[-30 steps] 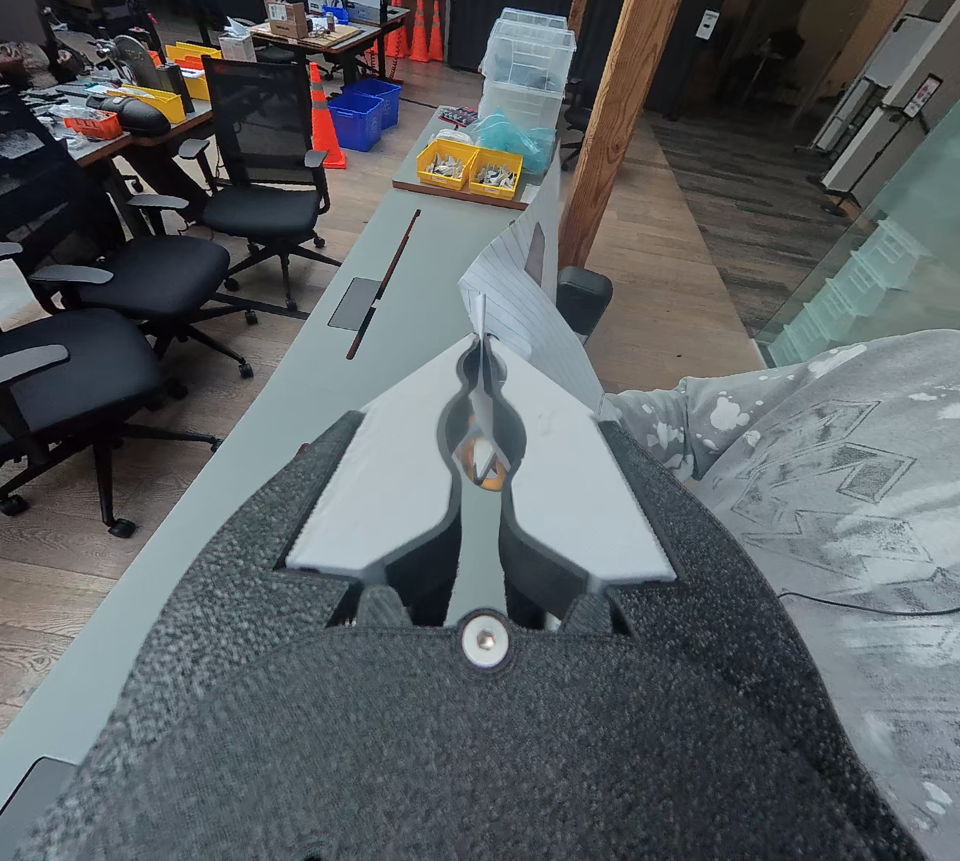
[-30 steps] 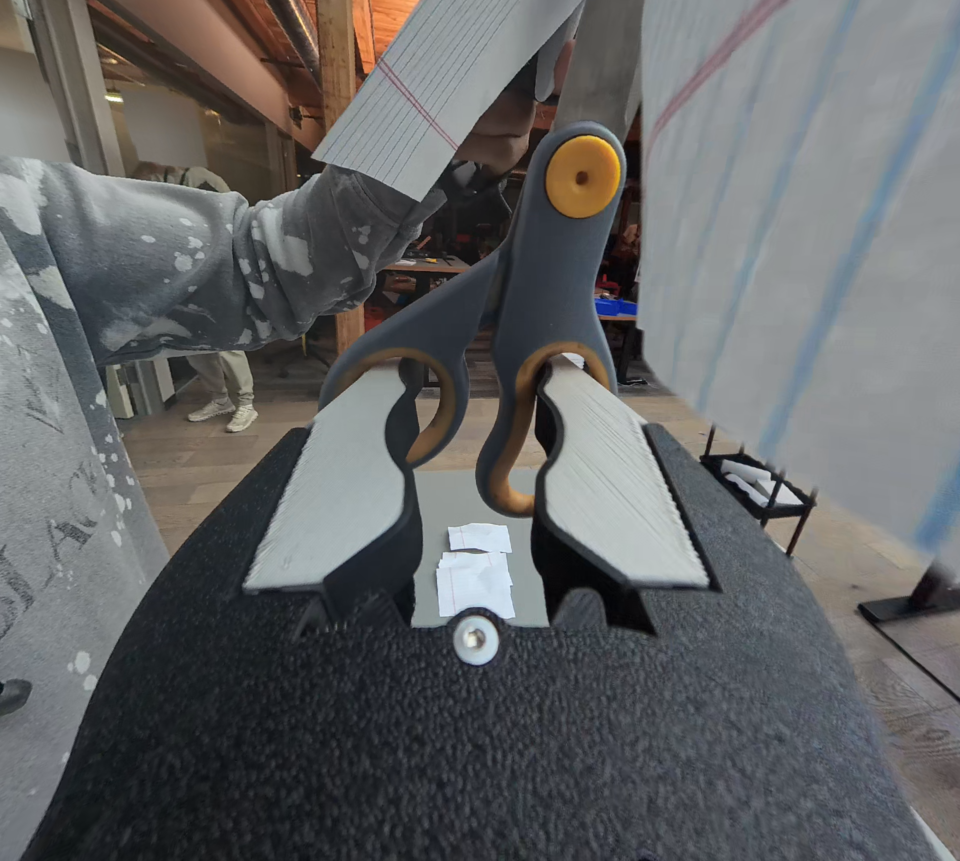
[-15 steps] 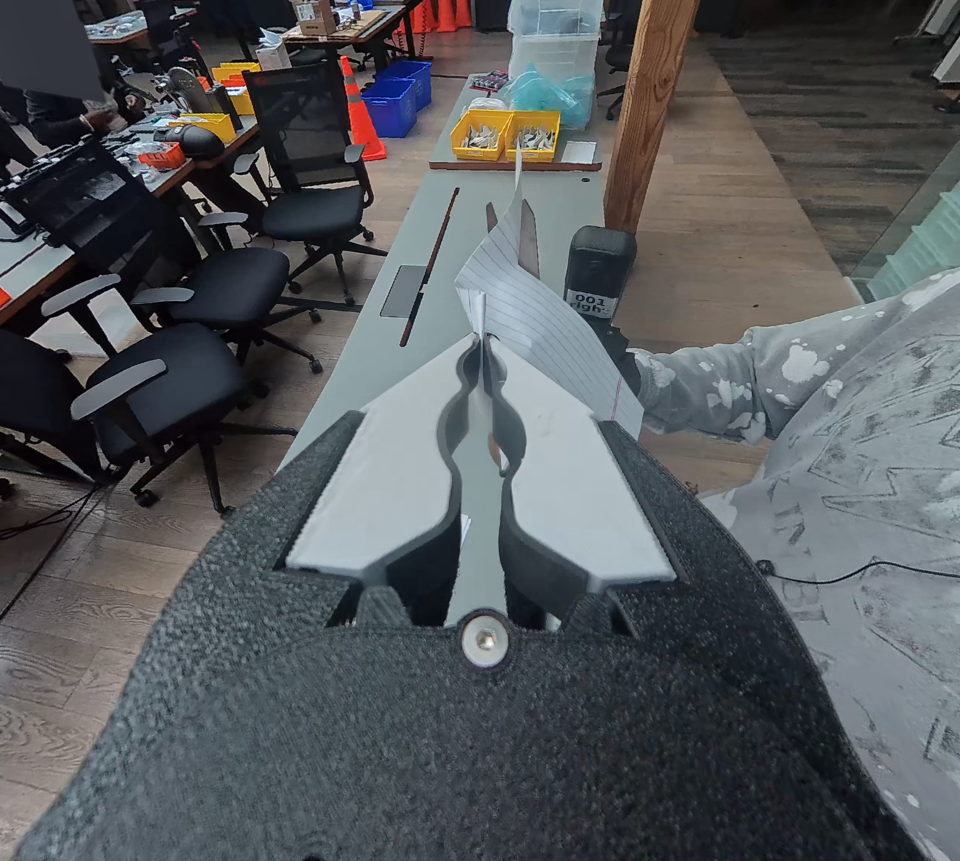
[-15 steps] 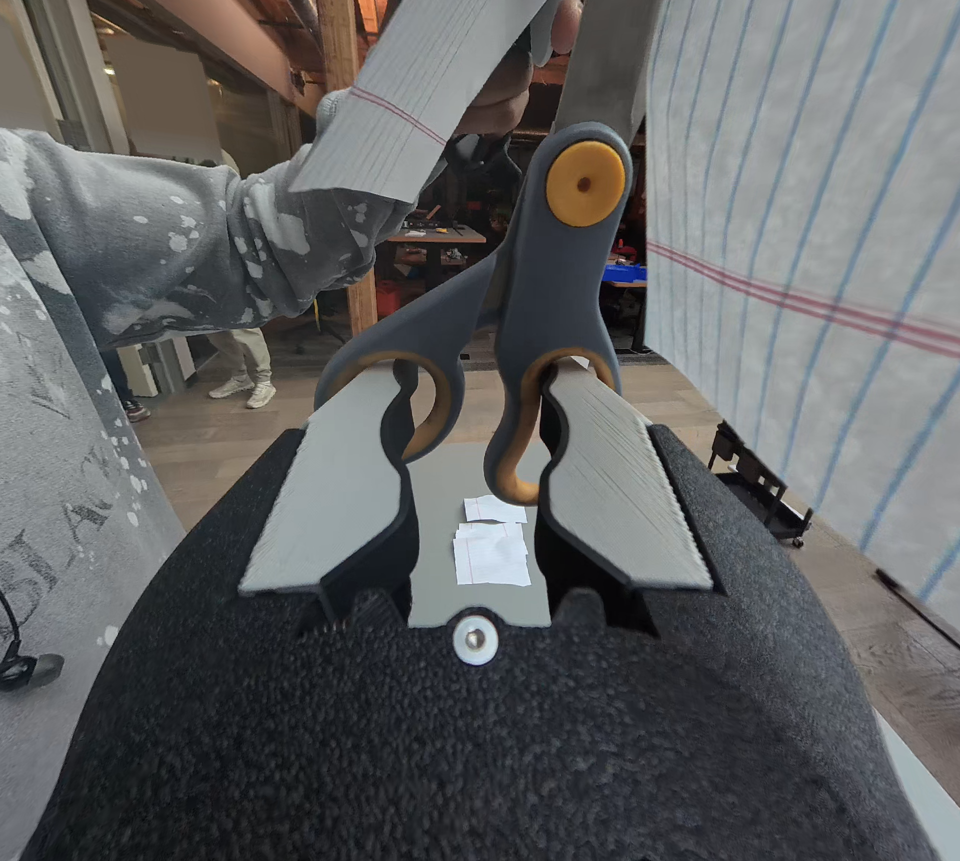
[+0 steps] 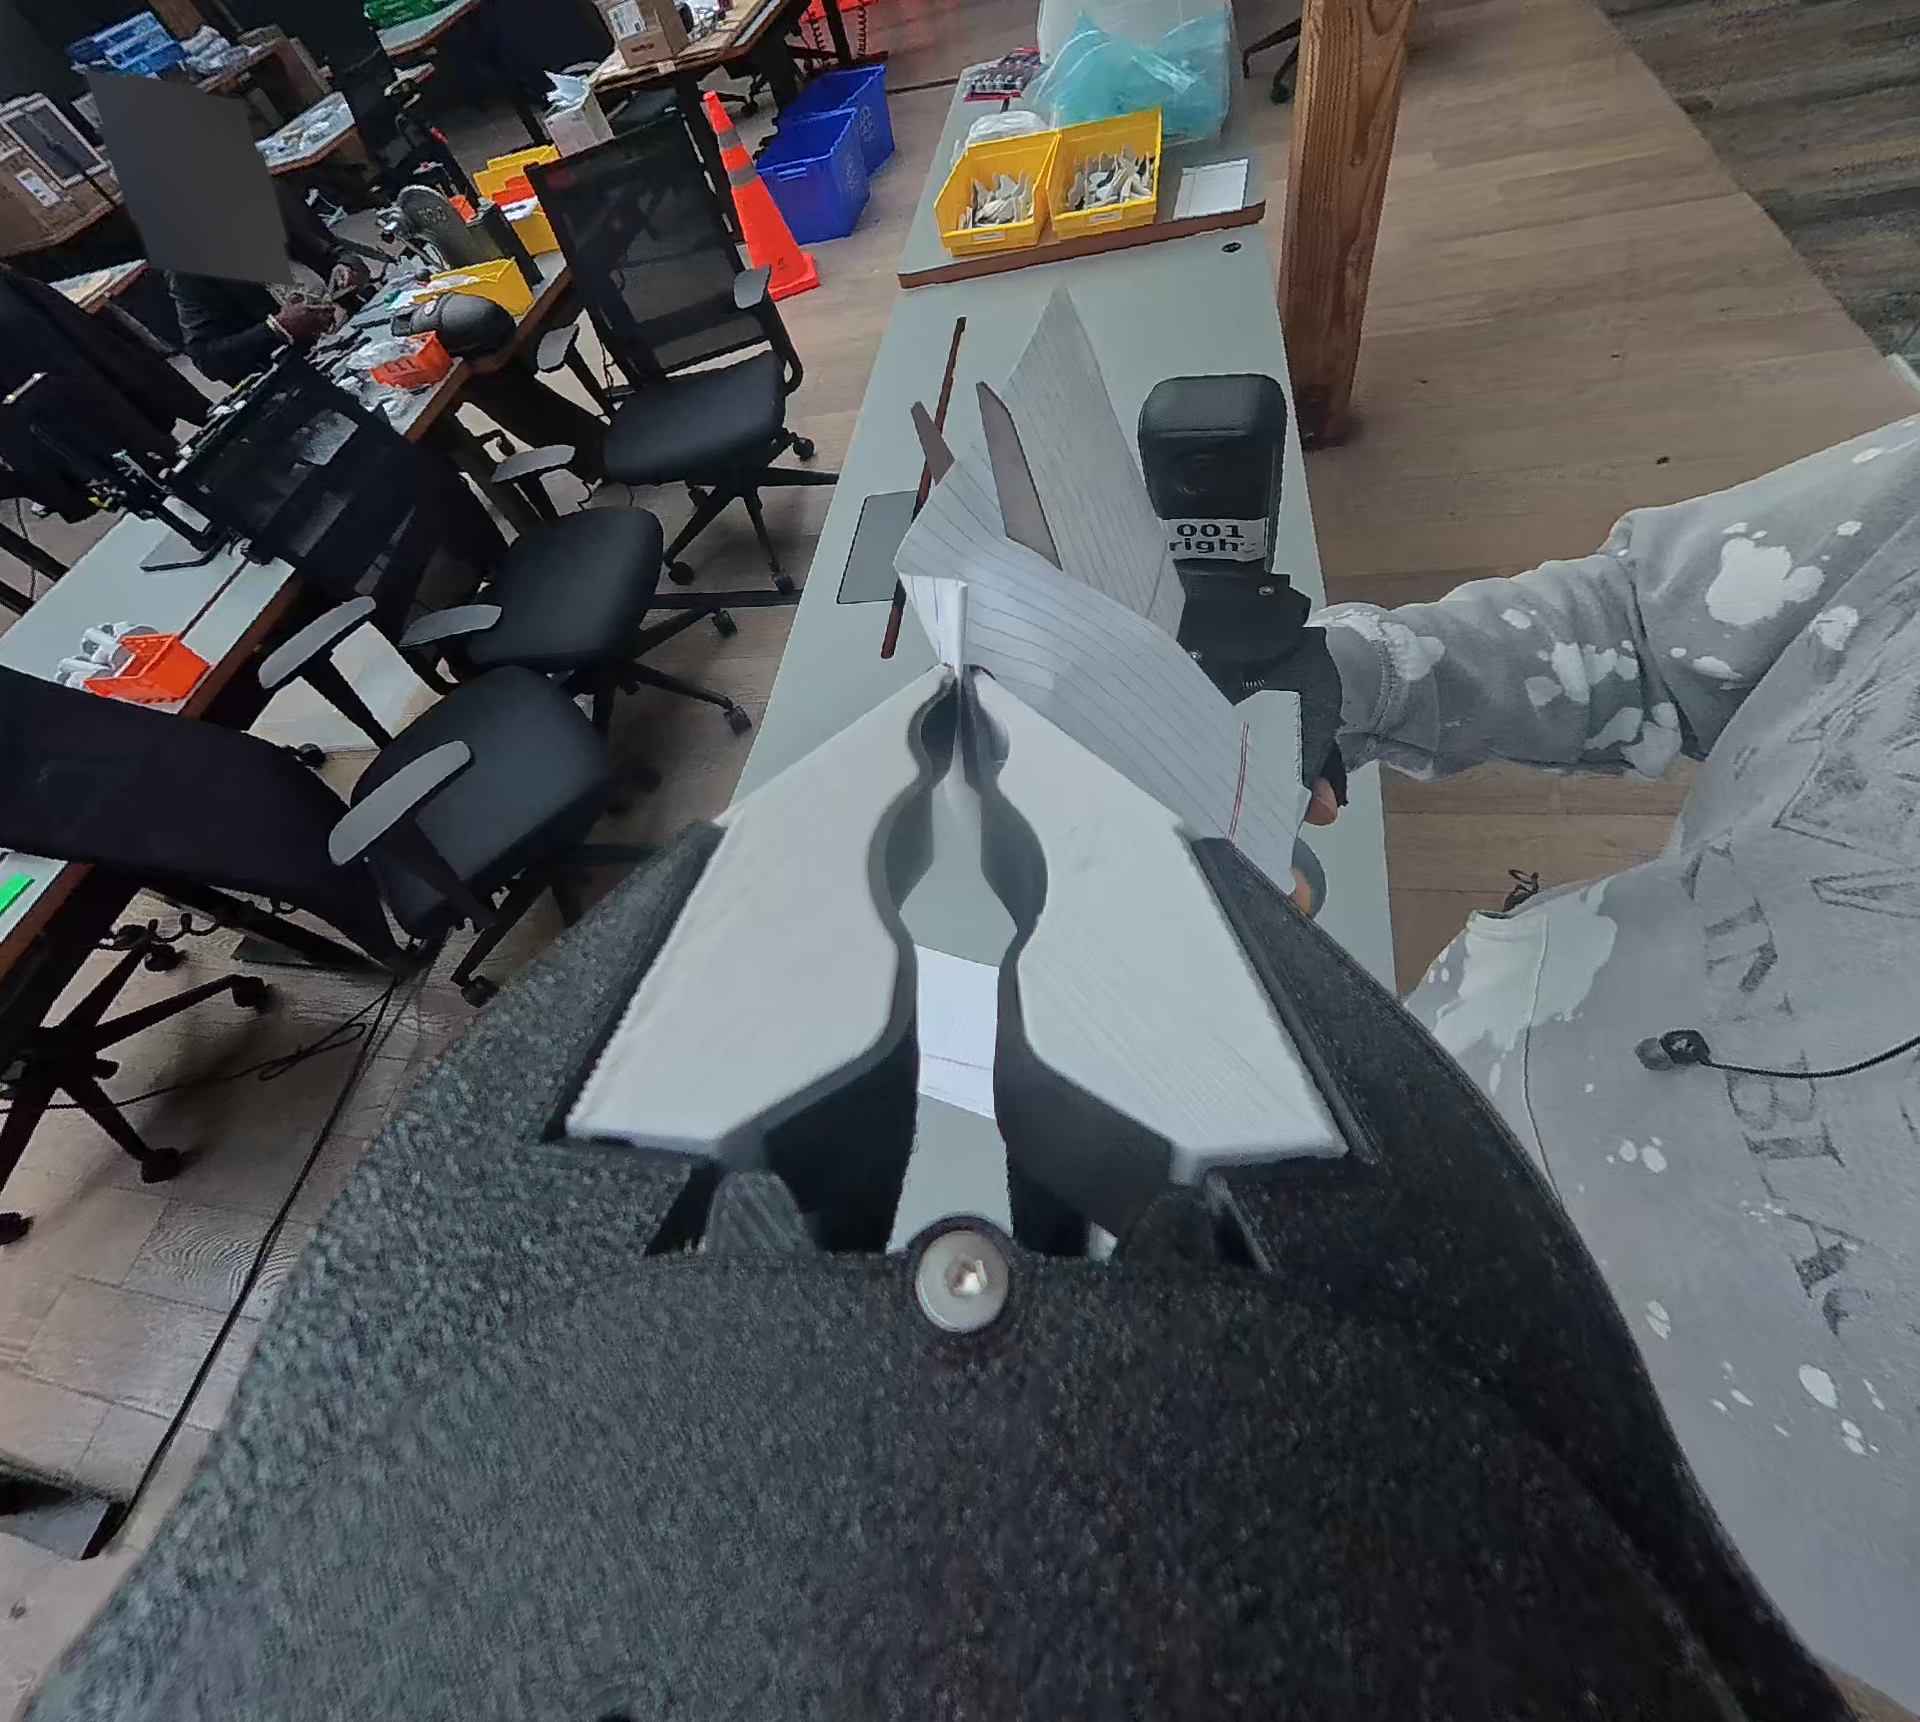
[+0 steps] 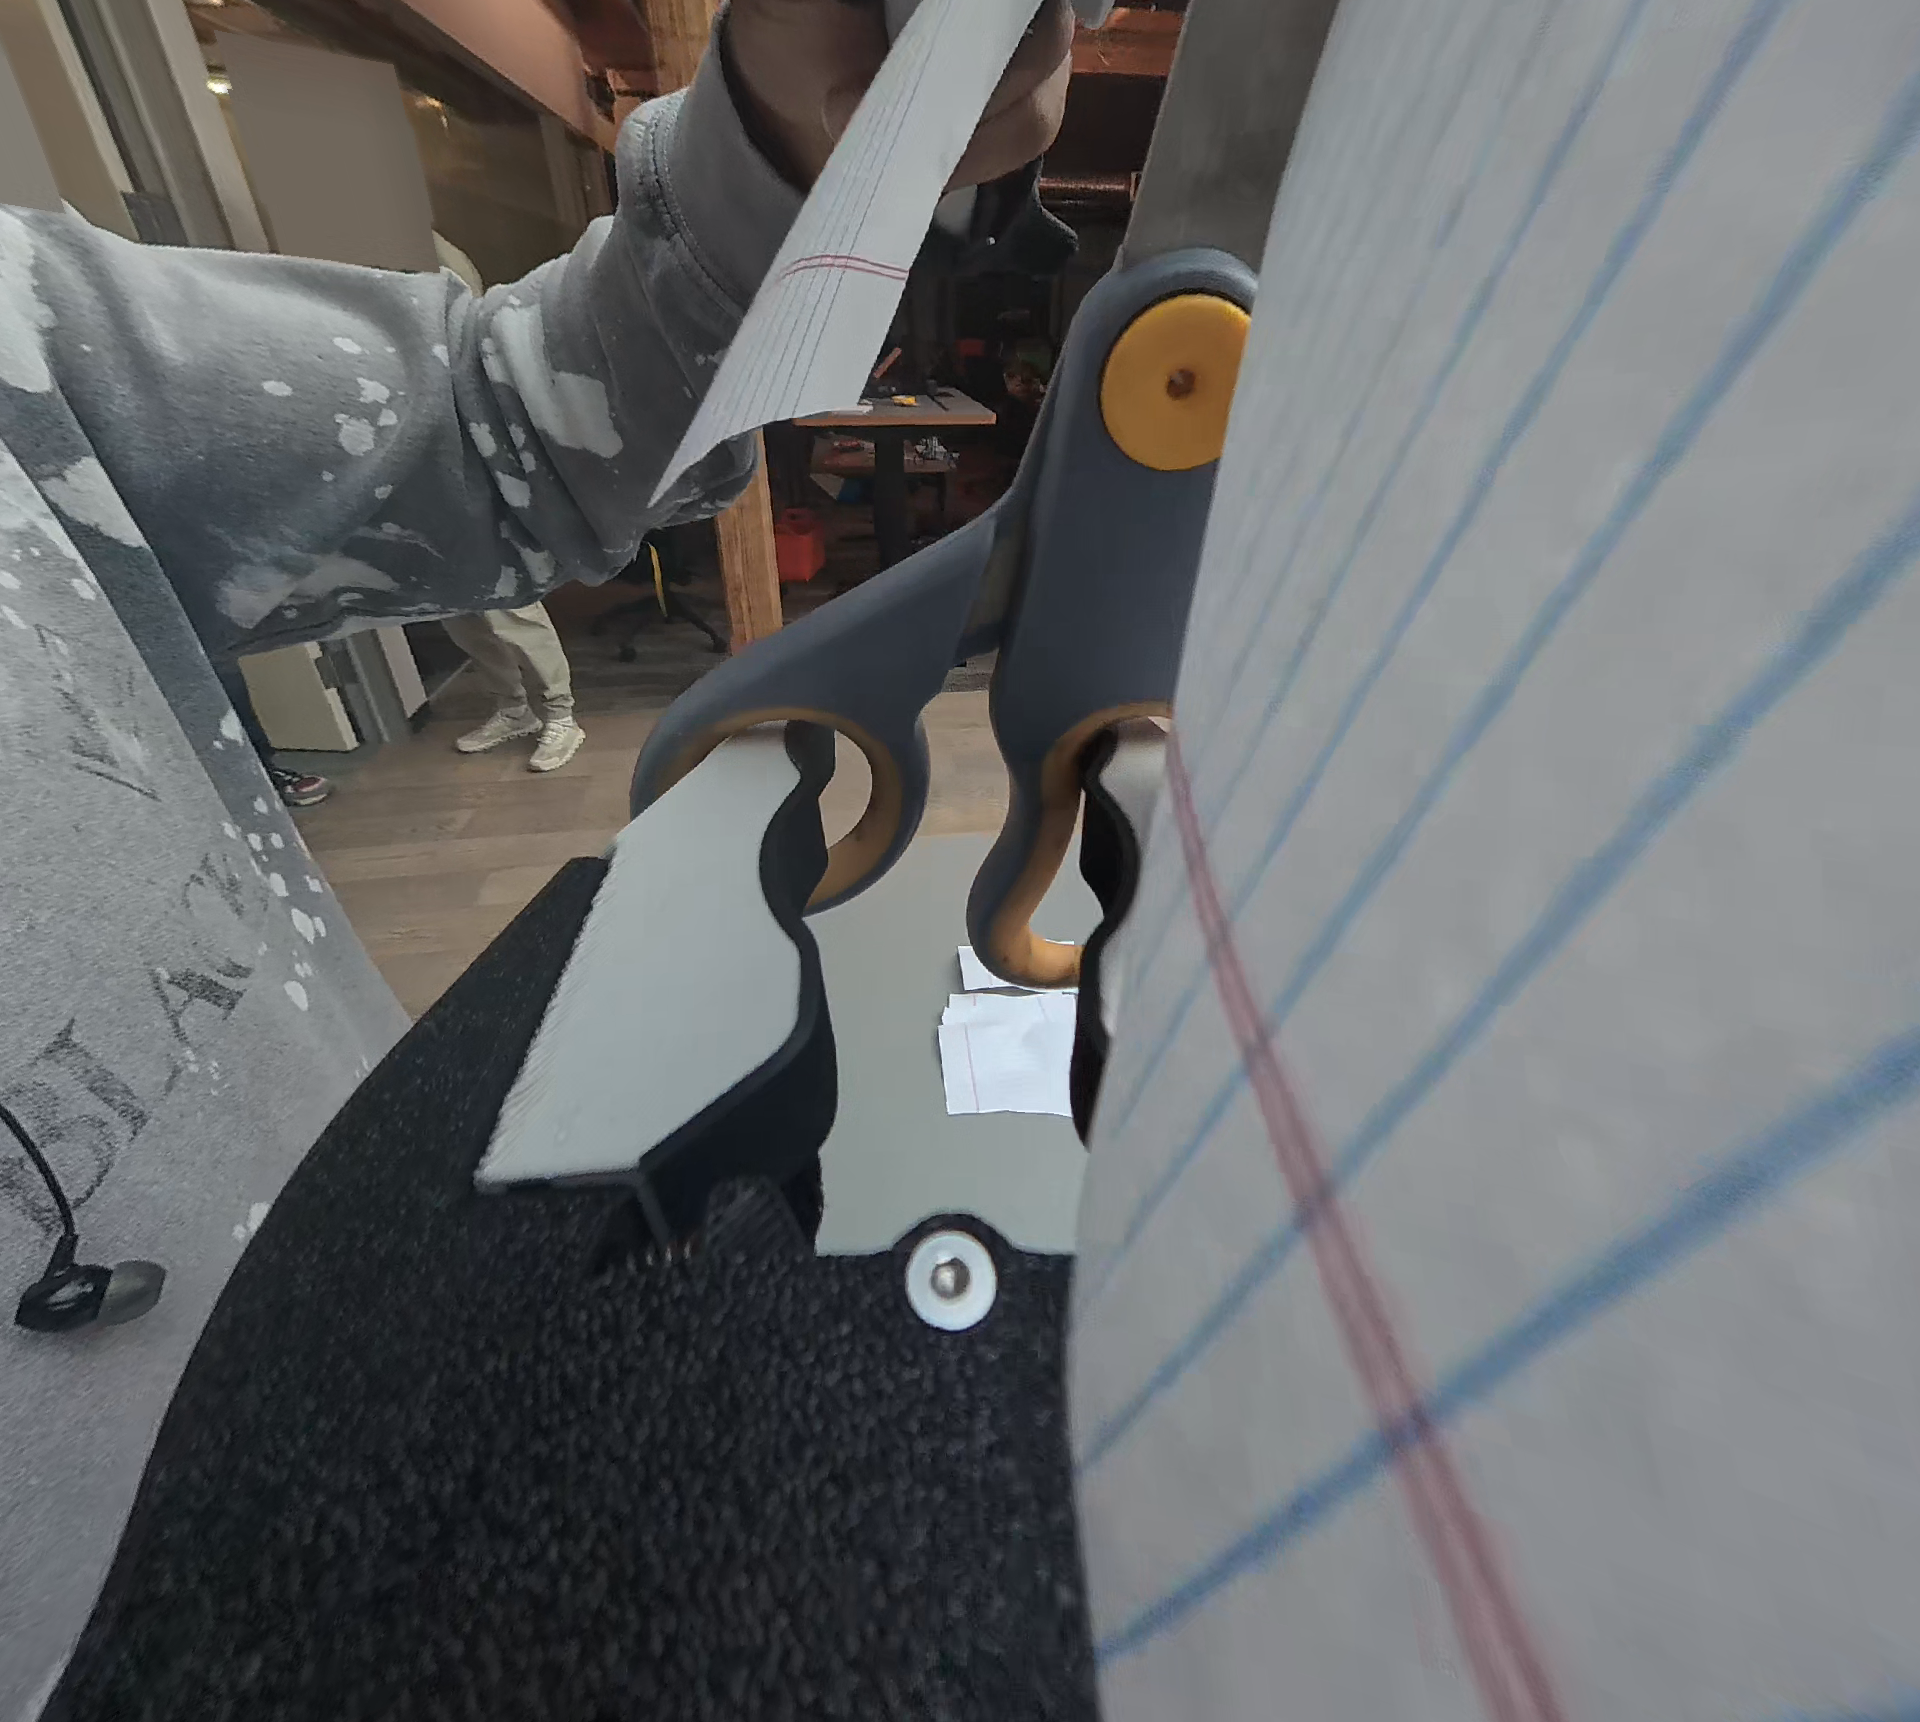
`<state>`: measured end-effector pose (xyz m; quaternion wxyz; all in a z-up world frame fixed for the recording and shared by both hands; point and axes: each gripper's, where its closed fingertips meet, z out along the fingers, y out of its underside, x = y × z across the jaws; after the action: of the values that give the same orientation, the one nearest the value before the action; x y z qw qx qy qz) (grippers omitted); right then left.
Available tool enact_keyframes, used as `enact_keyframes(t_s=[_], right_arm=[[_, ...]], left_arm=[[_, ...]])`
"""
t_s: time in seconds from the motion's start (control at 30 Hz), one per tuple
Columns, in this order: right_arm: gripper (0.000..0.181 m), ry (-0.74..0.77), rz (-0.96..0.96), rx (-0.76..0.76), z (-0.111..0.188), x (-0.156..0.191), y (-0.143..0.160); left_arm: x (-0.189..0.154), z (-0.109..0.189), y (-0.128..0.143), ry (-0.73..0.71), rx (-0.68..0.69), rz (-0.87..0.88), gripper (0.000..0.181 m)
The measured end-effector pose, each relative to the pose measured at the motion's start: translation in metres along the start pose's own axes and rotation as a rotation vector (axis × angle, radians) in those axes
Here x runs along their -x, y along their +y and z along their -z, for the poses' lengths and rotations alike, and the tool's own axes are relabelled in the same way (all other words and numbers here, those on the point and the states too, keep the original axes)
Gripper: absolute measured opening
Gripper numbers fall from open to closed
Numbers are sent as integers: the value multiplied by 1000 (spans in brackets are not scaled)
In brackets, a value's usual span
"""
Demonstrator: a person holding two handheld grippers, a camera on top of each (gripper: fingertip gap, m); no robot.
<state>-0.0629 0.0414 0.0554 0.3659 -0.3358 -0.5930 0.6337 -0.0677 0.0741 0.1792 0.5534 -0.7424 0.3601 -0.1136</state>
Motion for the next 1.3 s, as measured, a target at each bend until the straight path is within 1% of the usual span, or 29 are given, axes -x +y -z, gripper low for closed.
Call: enact_keyframes(t_s=[0.03,0.23,0.27,0.33,0.4,0.57,0.7,0.8,0.9,1.07,1.17,1.3], right_arm=[[46,-3,-1,2,0,0,0],[44,1,-2,32,-2,-1,6],[39,5,6,40,-2,-2,8],[35,4,5,43,-4,-1,10],[24,10,7,34,-5,-1,11],[21,19,18,31,-7,-2,13],[22,30,7,38,-6,-6,18],[22,41,-5,46,-2,-9,23],[22,44,-22,67,-1,-10,31],[22,29,-52,95,-10,-5,47],[22,31,-58,110,-15,-1,57],[22,58,-71,120,-16,6,74]], left_arm=[[0,0,1,-1,3,-7,0],[0,3,5,-5,15,-31,0],[0,4,5,-5,15,-31,0],[0,4,5,-5,12,-32,0],[0,5,5,-3,5,-29,0],[3,9,7,-7,-28,2,0],[16,23,7,-43,-77,64,0],[34,39,26,-102,-79,133,0],[50,51,62,-132,-76,247,0],[69,62,149,-194,-37,430,0],[69,67,218,-184,-9,589,0],[60,75,339,-183,94,815,0]])
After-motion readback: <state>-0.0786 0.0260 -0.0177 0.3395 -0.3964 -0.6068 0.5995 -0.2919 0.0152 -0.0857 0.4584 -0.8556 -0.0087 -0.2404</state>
